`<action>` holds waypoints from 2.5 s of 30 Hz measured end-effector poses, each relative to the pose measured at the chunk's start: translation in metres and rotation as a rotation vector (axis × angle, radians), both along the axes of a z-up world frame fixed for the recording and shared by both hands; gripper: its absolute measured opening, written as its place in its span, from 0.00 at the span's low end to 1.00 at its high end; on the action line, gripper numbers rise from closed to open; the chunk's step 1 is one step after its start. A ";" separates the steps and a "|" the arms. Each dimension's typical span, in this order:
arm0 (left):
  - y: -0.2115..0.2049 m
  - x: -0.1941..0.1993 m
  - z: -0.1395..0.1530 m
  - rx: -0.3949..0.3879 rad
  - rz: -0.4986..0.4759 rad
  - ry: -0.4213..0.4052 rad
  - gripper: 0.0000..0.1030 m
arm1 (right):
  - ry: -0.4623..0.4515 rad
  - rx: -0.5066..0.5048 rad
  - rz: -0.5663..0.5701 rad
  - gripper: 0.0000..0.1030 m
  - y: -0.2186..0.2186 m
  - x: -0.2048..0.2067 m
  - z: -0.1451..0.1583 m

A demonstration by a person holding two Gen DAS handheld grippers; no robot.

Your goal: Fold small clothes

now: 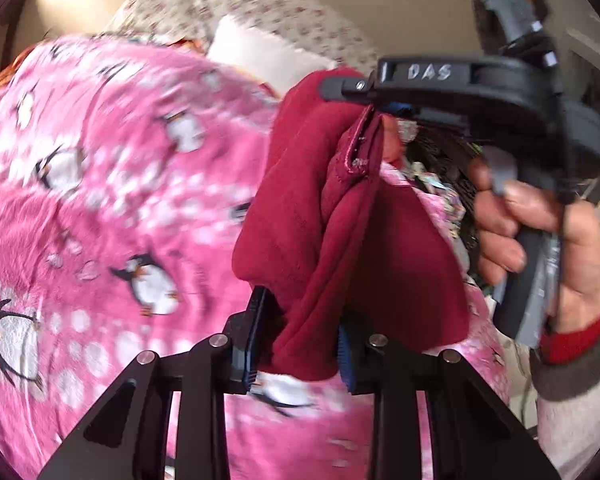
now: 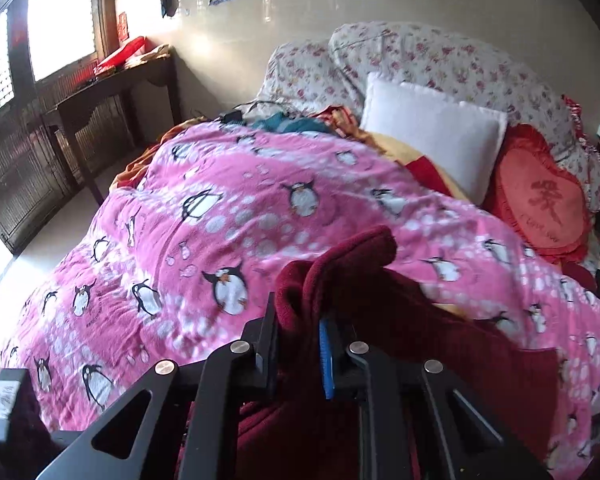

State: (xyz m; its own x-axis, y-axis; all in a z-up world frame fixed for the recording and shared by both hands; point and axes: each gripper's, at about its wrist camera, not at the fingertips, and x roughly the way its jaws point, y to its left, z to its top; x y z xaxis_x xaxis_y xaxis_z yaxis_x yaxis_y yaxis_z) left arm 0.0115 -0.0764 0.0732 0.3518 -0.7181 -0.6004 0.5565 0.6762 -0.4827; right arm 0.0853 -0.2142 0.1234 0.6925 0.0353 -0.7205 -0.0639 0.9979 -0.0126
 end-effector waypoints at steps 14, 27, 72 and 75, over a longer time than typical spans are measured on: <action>-0.158 -0.076 0.015 0.124 -0.264 -0.105 0.29 | -0.048 0.001 -0.185 0.15 -0.159 -0.105 0.029; -0.183 -0.112 0.013 0.211 -0.329 -0.146 0.34 | -0.025 0.129 -0.340 0.22 -0.232 -0.116 -0.038; -0.126 -0.081 0.003 0.397 -0.130 -0.277 0.62 | -0.005 0.299 -0.252 0.32 -0.201 -0.199 -0.046; -0.127 -0.074 0.014 0.388 -0.073 -0.305 0.63 | -0.074 0.301 -0.283 0.32 -0.204 -0.203 -0.025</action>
State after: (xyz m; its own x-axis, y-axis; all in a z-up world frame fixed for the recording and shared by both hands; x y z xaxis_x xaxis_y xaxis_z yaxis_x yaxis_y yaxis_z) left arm -0.0627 -0.2032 0.0869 0.5101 -0.4918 -0.7057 0.6860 0.7275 -0.0111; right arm -0.1177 -0.4177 0.0985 0.7543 0.0373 -0.6554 0.2037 0.9358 0.2876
